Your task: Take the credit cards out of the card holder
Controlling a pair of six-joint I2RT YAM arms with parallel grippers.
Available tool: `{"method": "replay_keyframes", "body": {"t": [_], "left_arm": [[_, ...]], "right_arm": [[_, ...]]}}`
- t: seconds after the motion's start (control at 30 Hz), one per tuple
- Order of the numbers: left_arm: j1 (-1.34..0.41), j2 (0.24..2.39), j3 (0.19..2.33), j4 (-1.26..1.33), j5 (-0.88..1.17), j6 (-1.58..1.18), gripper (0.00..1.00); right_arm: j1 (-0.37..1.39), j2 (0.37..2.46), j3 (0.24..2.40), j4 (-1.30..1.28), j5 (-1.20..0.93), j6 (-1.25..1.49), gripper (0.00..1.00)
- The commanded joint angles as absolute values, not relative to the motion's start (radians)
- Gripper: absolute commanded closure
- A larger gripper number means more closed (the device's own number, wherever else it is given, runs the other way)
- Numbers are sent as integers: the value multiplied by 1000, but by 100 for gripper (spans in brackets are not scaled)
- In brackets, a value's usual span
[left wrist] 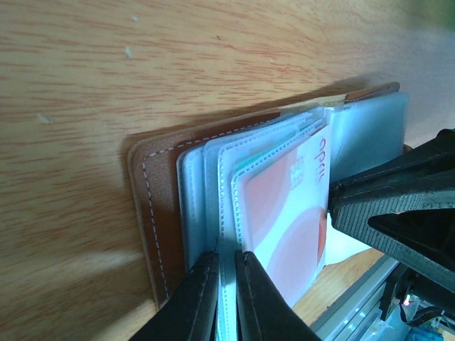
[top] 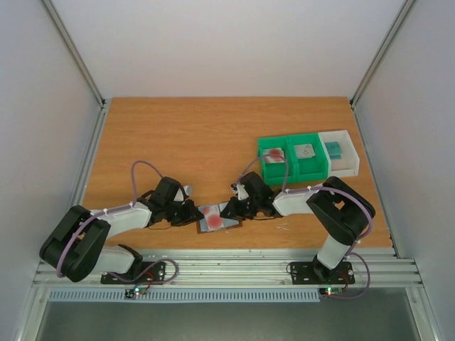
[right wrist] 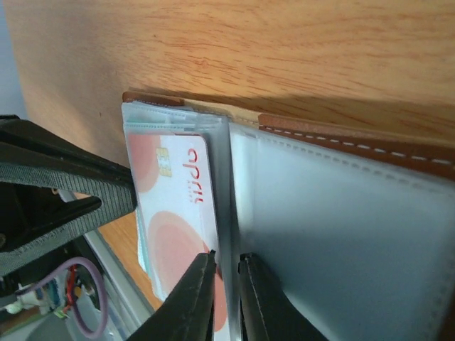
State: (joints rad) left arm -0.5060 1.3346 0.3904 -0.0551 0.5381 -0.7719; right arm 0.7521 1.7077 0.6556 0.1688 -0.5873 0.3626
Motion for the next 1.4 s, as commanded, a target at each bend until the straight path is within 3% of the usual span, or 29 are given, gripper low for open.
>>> {"method": "replay_keyframes", "body": {"t": [0.0,0.37,0.53,1.13,1.37], "left_arm": [[-509,1363,375,-99,476,-744,90],[-509,1356,374,-104,472,-744,90],[-509,1356,378,-105,469,-744,90],[-509,1356,376,-130,443,-723,91],[-509,1347,373,-125,443,-729,90]], "right_arm": [[748,1709,650,186,-595,357,84],[749,1764,662,224,-640,350,86],[745,1760,658,221,-637,349,99],[670,1623,607,138,-629,296,99],[669,1667,617,183,-690,313,96]]}}
